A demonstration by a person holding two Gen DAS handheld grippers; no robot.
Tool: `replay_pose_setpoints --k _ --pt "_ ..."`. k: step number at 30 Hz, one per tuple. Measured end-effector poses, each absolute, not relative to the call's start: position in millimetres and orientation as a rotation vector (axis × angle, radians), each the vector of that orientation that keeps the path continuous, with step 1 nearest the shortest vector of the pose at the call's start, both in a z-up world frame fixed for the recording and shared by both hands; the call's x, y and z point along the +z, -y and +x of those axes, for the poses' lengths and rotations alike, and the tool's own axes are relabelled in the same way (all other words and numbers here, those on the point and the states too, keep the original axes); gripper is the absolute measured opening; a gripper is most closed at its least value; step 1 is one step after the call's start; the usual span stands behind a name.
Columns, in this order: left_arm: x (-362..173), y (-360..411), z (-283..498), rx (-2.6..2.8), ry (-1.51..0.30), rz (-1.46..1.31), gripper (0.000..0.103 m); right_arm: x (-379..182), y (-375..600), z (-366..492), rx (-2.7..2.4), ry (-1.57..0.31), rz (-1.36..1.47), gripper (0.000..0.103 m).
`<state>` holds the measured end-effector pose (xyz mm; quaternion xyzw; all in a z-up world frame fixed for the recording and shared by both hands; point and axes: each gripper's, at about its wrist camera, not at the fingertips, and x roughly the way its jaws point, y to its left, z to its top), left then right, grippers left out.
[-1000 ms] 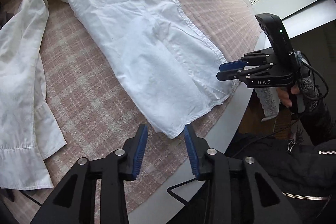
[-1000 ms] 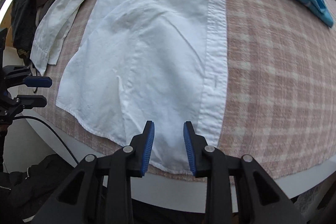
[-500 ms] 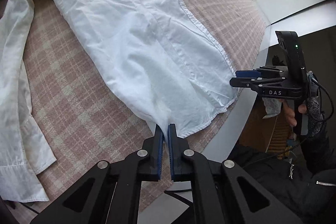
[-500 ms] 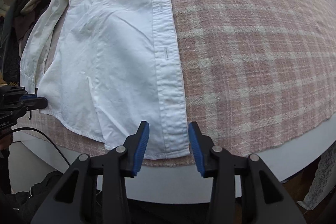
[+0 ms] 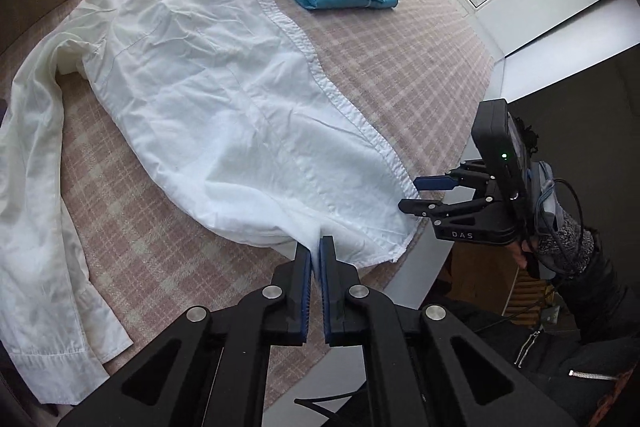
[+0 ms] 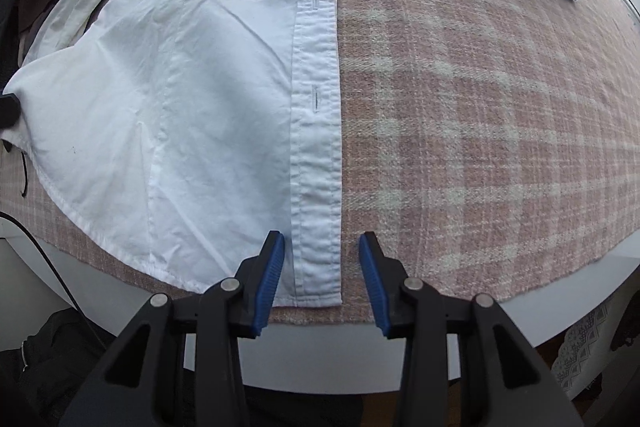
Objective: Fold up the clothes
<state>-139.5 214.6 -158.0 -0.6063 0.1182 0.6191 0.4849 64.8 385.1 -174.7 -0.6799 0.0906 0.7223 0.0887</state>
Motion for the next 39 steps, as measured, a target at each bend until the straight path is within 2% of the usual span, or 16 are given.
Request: replay_pose_setpoints --k 6,13,16,19,23,26,27,29,39 --pt "-156 -212 -142 1.537 -0.311 -1.488 0.004 -170 -366 33 2.124 -0.292 -2.028 0.039" --pt "-175 -201 -135 1.480 -0.427 -1.610 0.006 -133 -345 36 2.205 -0.140 -1.986 0.039" --pt "-173 -207 -136 1.474 -0.423 -1.602 0.006 -115 -320 36 2.339 -0.208 -1.977 0.039" --pt "-167 -215 -135 1.468 -0.417 -1.584 0.006 -107 -289 34 2.467 -0.392 -2.050 0.039" --pt "-163 -224 -141 1.467 -0.413 -1.583 0.006 -125 -257 24 2.496 -0.474 -2.107 0.039" --pt "-160 -227 -140 1.461 -0.420 -1.575 0.007 -138 -265 15 2.465 -0.570 -2.046 0.039" --pt "-159 -227 -140 1.457 -0.423 -1.571 0.008 -142 -270 13 2.451 -0.607 -2.016 0.039" --pt "-159 -224 -140 1.459 -0.425 -1.566 0.017 -142 -283 10 2.432 -0.672 -1.944 0.039" --pt "-168 -197 -138 1.468 -0.439 -1.554 0.019 -146 -312 -2 2.377 -0.640 -1.884 0.039"
